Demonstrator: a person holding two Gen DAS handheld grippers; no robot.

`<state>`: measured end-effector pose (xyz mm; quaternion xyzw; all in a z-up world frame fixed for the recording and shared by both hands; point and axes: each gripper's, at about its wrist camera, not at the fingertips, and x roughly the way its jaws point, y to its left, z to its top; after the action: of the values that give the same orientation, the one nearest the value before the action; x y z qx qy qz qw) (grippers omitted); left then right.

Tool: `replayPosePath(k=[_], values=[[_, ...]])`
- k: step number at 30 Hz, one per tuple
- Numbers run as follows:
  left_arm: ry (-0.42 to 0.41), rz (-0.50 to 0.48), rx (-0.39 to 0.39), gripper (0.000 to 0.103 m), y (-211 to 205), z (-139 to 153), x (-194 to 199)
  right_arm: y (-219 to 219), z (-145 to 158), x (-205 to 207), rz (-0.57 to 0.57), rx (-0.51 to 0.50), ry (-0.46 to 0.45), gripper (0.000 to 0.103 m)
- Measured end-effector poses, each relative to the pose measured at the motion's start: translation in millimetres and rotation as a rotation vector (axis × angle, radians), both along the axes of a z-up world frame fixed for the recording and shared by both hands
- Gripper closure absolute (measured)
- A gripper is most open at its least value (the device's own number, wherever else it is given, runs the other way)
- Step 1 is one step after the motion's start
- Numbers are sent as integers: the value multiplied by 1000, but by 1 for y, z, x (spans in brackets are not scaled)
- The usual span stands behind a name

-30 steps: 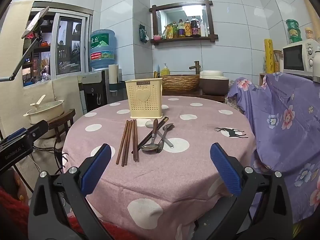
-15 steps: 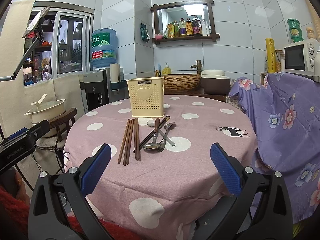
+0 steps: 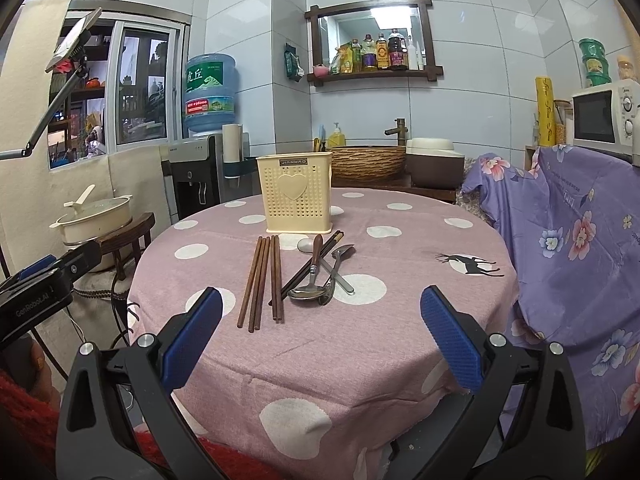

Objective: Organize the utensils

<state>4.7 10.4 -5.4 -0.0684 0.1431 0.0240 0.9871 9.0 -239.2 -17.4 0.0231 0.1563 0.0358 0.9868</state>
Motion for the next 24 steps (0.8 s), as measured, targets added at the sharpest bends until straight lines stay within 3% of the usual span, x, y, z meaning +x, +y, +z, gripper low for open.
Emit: replayPosePath(k=[24], values=[[10,-4,-1,5,-1,-1,1,1,-1,1,-3,1,4,5]])
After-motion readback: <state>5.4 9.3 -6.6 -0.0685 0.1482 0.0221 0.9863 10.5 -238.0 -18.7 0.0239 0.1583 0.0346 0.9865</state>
